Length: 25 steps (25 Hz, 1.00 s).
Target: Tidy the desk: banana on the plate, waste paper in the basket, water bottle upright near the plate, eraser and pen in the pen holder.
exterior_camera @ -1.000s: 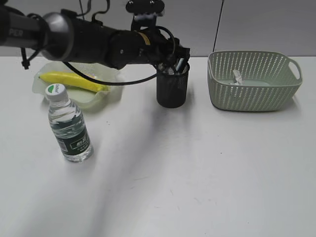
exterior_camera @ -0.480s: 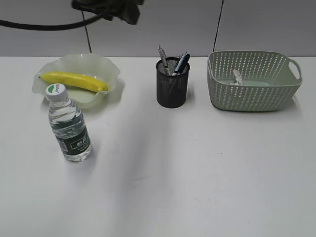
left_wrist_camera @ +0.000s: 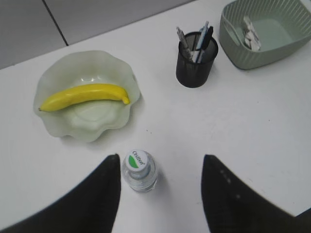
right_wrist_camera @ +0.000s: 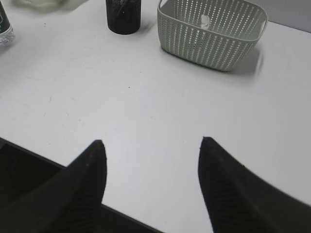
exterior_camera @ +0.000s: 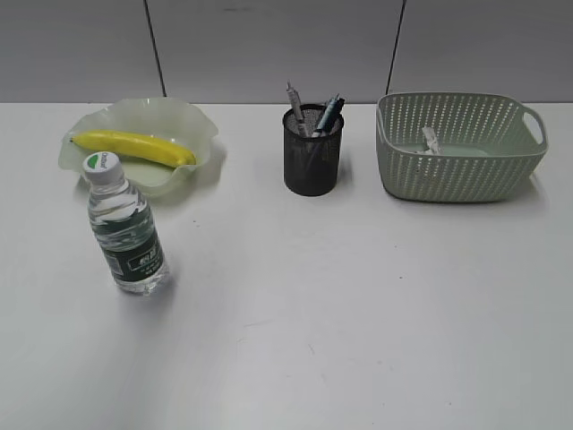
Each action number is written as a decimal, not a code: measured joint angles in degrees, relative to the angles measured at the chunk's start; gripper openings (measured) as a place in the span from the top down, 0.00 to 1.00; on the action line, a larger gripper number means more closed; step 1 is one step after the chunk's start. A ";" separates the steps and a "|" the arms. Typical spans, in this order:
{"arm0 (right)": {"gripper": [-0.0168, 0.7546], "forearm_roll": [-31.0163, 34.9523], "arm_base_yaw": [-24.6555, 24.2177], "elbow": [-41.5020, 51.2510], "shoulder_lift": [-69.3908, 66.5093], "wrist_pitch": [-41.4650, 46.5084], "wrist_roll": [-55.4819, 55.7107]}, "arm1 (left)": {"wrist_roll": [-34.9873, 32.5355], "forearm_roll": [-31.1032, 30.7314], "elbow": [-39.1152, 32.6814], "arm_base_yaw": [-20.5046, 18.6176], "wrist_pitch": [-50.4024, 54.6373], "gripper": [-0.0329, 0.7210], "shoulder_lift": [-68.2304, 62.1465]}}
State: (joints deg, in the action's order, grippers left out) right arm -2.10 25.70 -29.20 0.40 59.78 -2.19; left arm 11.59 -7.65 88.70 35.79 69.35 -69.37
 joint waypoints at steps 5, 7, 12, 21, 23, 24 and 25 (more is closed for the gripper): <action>0.36 0.00 0.00 0.00 0.00 -0.06 0.17 | -0.17 -1.11 -8.41 0.00 0.12 0.45 16.75; 0.36 0.00 0.00 0.00 0.00 -0.06 0.25 | -0.25 -1.13 -13.71 0.00 0.23 0.47 24.89; 0.36 0.05 0.00 0.00 0.00 -0.06 0.25 | -0.86 -1.26 -28.71 0.00 0.42 0.48 42.58; 0.36 0.23 0.00 0.04 0.00 -0.12 0.41 | -2.45 1.84 -53.95 0.00 0.99 0.51 68.51; 0.36 0.80 0.00 0.04 0.00 -0.24 0.45 | -3.89 3.47 -55.19 0.00 0.07 0.51 69.75; 0.36 1.10 0.00 0.04 0.00 -0.24 0.45 | -4.35 3.71 -55.53 0.00 -1.40 0.51 69.68; 0.36 1.24 0.00 0.04 0.05 -0.24 0.45 | -4.93 3.86 -55.94 0.00 -3.34 0.51 69.43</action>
State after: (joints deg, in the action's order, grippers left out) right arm -0.87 25.70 -29.15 0.44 59.54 -1.74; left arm 6.65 -3.79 32.76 35.79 66.00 0.06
